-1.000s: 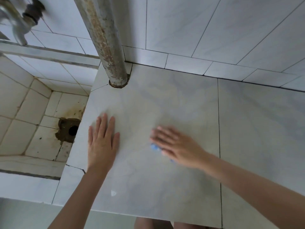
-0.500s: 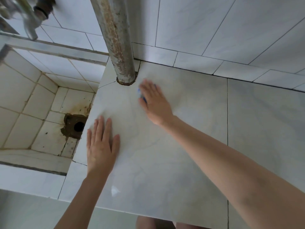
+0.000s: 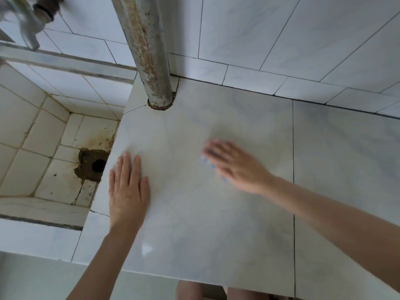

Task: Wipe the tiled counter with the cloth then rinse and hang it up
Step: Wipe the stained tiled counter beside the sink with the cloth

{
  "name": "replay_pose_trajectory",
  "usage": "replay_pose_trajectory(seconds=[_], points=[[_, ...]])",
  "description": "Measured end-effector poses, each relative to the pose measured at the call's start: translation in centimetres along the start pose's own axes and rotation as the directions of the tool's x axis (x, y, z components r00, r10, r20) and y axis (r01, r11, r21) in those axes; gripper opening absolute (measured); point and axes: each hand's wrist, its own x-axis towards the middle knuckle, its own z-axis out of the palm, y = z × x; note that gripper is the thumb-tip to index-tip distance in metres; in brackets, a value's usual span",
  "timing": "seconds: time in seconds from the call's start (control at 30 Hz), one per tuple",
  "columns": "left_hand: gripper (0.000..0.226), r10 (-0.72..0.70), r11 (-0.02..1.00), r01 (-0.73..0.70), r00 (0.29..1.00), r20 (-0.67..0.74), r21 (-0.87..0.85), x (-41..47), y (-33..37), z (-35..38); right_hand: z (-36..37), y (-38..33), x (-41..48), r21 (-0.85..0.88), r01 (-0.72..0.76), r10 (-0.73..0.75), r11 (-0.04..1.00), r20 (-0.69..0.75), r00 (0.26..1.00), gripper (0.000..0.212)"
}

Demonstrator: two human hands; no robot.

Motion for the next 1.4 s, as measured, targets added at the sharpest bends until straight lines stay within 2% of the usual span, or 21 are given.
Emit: replay_pose_trajectory(seconds=[0.07, 0.13, 0.2, 0.23, 0.33, 0.43, 0.5, 0.53, 0.6, 0.67, 0.73, 0.83, 0.9, 0.97, 1.07, 1.13, 1.27, 1.4], points=[[0.059, -0.017, 1.0, 0.017, 1.0, -0.002, -0.002, -0.1, 0.4, 0.1, -0.6, 4.5, 0.6, 0.0, -0.275, 0.275, 0.961, -0.04, 0.961, 0.059], [0.059, -0.021, 1.0, 0.021, 1.0, 0.001, 0.002, -0.2, 0.5, 0.1, -1.0, 6.6, 1.0, 0.032, -0.503, 0.504, 0.864, -0.016, 0.864, 0.065], [0.059, -0.007, 1.0, 0.007, 1.0, 0.008, -0.006, -0.2, 0.2, 0.0, -0.8, 5.5, 1.7, 0.059, -0.6, 0.602, 0.798, -0.03, 0.798, 0.067], [0.059, 0.003, 1.0, -0.003, 1.0, 0.014, -0.017, -0.2, 0.1, -0.1, -0.7, 4.1, 2.2, 0.063, -0.593, 0.596, 0.803, -0.054, 0.801, 0.064], [0.059, 0.036, 0.999, -0.035, 0.999, 0.025, -0.023, -0.5, -0.6, -0.6, 0.5, -1.9, 3.2, 0.1, -0.391, 0.401, 0.915, -0.117, 0.909, 0.05], [0.057, 0.051, 0.999, -0.051, 0.998, 0.037, -0.018, -1.7, -1.4, -0.8, 1.9, -10.2, 1.7, 0.137, -0.041, 0.051, 0.99, -0.072, 0.996, 0.049], [0.056, 0.051, 0.998, -0.051, 0.998, 0.043, -0.022, -2.8, -1.9, -0.8, 2.4, -14.7, -1.3, 0.116, 0.186, -0.186, 0.976, -0.015, 0.982, 0.049], [0.056, 0.05, 0.999, -0.05, 0.998, 0.046, -0.015, -3.3, -2.1, -0.8, 2.5, -16.0, -2.9, 0.117, 0.25, -0.25, 0.961, -0.02, 0.968, 0.048], [0.056, 0.046, 0.999, -0.046, 0.998, 0.042, -0.002, -4.0, -2.2, -0.8, 2.4, -16.4, -5.3, 0.158, 0.31, -0.307, 0.938, -0.043, 0.951, 0.046], [0.056, 0.031, 1.0, -0.031, 0.999, 0.033, -0.006, -4.4, -2.2, -0.6, 2.0, -14.8, -5.8, 0.121, 0.324, -0.325, 0.938, -0.015, 0.946, 0.047], [0.055, 0.016, 1.0, -0.016, 1.0, 0.024, -0.023, -4.4, -1.9, -0.4, 1.5, -11.3, -5.2, 0.064, 0.251, -0.253, 0.966, 0.02, 0.967, 0.049], [0.056, 0.009, 1.0, -0.009, 1.0, 0.013, -0.019, -4.5, -1.7, -0.4, 1.0, -3.6, -3.8, 0.001, -0.074, 0.074, 0.997, -0.037, 0.997, 0.046], [0.056, -0.001, 1.0, 0.001, 1.0, 0.008, -0.011, -4.9, -1.8, -0.4, 0.1, 0.3, -2.8, -0.022, -0.301, 0.3, 0.953, -0.045, 0.953, 0.049], [0.056, -0.005, 1.0, 0.006, 1.0, 0.003, -0.015, -5.5, -2.1, -0.6, -0.5, 1.4, -0.9, 0.019, -0.467, 0.468, 0.884, -0.03, 0.883, 0.057], [0.058, -0.015, 0.999, 0.015, 1.0, -0.006, -0.034, -6.5, -2.8, -0.8, -0.9, -0.9, 3.8, 0.102, -0.571, 0.574, 0.814, 0.003, 0.819, 0.073], [0.059, -0.032, 0.998, 0.031, 0.999, -0.021, -0.053, -6.8, -3.1, -0.9, -0.7, -3.7, 7.3, 0.118, -0.513, 0.515, 0.85, 0.017, 0.857, 0.073], [0.057, -0.047, 0.996, 0.041, 0.997, -0.061, -0.084, -7.1, -3.4, -1.1, 0.6, -11.6, 10.5, 0.103, -0.217, 0.224, 0.971, -0.071, 0.972, 0.05], [0.055, -0.051, 0.993, 0.044, 0.996, -0.068, -0.105, -7.1, -3.7, -0.8, 1.9, -16.1, 6.4, 0.023, 0.115, -0.114, 0.993, -0.022, 0.993, 0.048]])
